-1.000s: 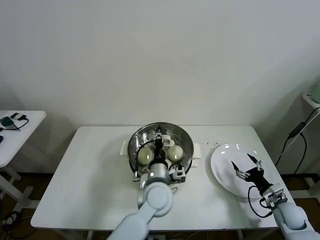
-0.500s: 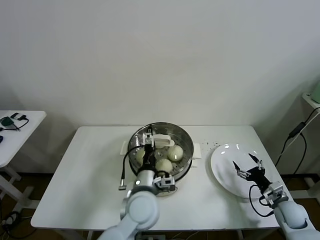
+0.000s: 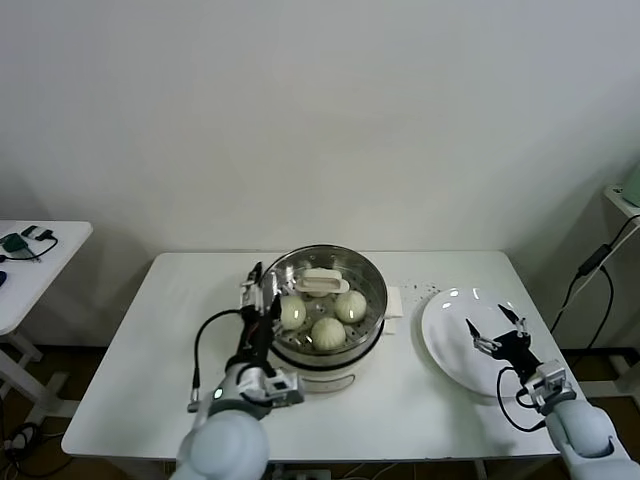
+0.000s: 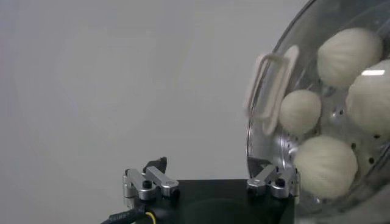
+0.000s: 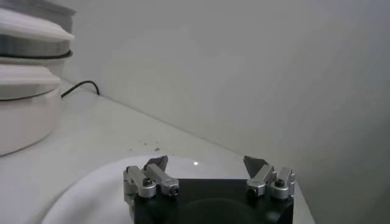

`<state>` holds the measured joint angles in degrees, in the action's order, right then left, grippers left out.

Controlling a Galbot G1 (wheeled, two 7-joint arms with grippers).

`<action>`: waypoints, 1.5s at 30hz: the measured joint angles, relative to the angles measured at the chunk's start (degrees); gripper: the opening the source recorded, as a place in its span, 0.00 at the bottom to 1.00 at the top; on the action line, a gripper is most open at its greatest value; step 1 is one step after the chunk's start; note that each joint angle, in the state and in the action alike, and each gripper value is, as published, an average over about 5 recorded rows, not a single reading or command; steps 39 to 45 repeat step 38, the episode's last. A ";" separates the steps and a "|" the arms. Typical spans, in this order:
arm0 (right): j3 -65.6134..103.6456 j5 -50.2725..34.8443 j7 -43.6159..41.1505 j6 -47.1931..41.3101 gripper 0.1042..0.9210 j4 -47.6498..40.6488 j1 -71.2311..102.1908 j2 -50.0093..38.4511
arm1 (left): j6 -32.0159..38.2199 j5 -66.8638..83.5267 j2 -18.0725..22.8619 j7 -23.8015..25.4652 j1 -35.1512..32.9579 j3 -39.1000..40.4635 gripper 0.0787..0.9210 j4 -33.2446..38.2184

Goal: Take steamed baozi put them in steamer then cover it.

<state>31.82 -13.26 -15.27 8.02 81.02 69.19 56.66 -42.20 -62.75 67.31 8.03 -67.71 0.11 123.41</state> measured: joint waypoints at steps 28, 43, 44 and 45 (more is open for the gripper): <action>1.72 -3.31 0.24 1.39 0.88 5.97 4.79 3.97 | 39.35 57.70 11.96 -16.31 -23.76 -35.71 0.88 -6.93; 2.82 -4.90 0.05 2.38 0.88 6.65 6.66 4.40 | 44.92 62.38 13.76 -15.38 -25.17 -37.20 0.88 -9.21; 2.82 -4.90 0.05 2.38 0.88 6.65 6.66 4.40 | 44.92 62.38 13.76 -15.38 -25.17 -37.20 0.88 -9.21; 2.82 -4.90 0.05 2.38 0.88 6.65 6.66 4.40 | 44.92 62.38 13.76 -15.38 -25.17 -37.20 0.88 -9.21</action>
